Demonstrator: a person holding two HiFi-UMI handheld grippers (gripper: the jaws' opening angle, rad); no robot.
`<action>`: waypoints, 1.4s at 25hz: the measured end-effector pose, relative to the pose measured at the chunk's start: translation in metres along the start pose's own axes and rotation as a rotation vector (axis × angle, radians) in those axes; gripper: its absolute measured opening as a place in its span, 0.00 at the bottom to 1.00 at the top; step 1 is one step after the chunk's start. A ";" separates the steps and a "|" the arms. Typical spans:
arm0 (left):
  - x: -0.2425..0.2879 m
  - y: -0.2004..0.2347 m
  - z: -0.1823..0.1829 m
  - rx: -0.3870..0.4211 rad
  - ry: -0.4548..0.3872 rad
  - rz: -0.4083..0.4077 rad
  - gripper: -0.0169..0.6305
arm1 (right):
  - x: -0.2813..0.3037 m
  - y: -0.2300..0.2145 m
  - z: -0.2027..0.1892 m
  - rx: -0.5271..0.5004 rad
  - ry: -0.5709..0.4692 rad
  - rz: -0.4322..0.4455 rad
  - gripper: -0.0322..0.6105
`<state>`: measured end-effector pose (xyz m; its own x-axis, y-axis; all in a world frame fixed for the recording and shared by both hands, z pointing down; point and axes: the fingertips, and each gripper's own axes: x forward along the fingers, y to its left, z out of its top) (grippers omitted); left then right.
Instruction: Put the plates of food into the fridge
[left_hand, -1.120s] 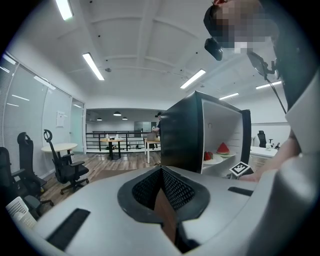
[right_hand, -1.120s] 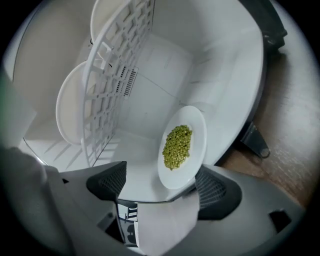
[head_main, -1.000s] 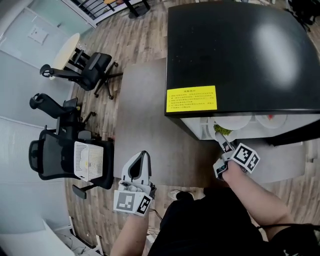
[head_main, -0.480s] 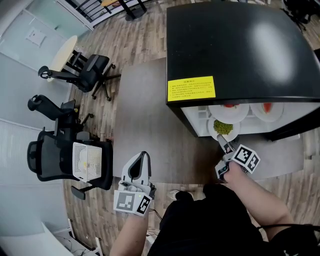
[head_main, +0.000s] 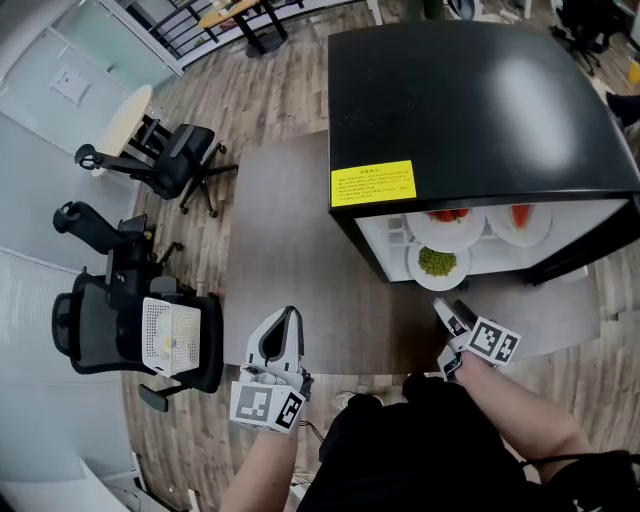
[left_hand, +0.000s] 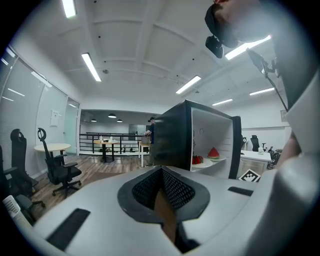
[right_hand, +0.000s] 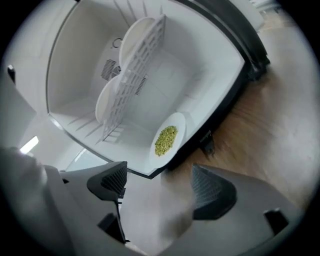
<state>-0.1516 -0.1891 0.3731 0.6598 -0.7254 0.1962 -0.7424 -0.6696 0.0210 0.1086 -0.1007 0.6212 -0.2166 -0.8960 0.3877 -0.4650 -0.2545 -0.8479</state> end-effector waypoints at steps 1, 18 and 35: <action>0.001 -0.002 0.001 -0.003 -0.005 -0.008 0.03 | -0.004 0.003 0.004 -0.081 -0.011 0.033 0.68; 0.020 -0.051 0.005 -0.044 -0.055 -0.203 0.03 | -0.071 0.141 0.071 -1.023 -0.196 0.251 0.68; -0.025 -0.015 0.017 -0.050 -0.065 -0.337 0.03 | -0.131 0.165 0.074 -0.957 -0.486 -0.108 0.06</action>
<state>-0.1551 -0.1636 0.3511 0.8738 -0.4742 0.1077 -0.4850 -0.8659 0.1221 0.1240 -0.0524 0.4041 0.1321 -0.9880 0.0800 -0.9850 -0.1399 -0.1014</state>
